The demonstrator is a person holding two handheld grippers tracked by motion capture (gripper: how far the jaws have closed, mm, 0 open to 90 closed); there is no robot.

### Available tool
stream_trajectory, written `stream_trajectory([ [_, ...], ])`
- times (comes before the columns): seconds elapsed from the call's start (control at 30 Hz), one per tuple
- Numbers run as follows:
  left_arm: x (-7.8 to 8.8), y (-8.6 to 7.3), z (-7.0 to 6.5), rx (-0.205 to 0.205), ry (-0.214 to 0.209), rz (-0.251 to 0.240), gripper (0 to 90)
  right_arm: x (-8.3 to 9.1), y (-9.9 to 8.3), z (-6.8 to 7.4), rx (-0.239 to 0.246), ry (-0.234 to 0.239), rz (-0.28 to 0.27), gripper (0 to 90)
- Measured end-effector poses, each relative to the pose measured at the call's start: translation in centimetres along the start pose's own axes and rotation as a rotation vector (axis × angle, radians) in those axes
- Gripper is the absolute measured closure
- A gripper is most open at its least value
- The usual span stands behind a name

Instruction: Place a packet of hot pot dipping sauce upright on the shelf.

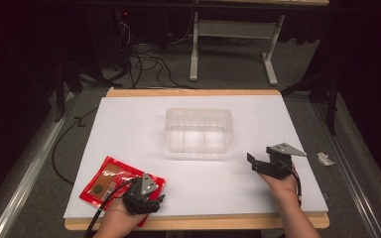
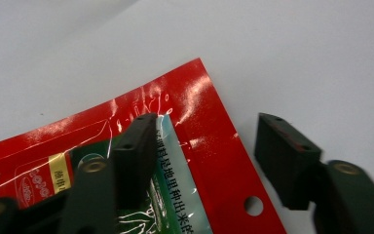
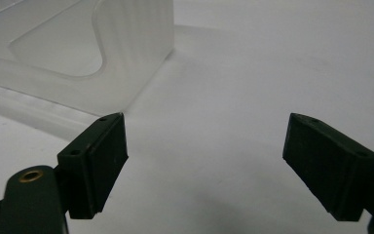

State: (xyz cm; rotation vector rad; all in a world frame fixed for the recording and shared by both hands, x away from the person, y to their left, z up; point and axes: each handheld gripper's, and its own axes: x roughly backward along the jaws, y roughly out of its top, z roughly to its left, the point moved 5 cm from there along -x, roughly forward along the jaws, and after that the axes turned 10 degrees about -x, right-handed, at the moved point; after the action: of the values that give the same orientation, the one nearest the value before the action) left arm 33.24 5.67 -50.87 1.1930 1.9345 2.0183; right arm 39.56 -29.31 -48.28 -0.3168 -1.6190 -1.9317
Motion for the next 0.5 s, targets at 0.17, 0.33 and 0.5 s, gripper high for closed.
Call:
stream_trajectory([
  [0.17, 0.1, 0.0, 0.0, -0.017, 0.008, 0.001, 63.6, 0.3, 0.1, -0.2, -0.005, -0.002, -0.009, 17.4],
  [0.33, 0.1, 0.0, 0.7, -0.041, 0.048, -0.009, 83.7, 0.3, 0.1, -0.2, -0.013, -0.005, -0.012, 17.6],
  [0.5, 0.3, 0.6, 1.4, -0.041, 0.076, -0.047, 90.0, 0.3, 0.1, -0.2, -0.005, -0.006, -0.017, 18.0],
])
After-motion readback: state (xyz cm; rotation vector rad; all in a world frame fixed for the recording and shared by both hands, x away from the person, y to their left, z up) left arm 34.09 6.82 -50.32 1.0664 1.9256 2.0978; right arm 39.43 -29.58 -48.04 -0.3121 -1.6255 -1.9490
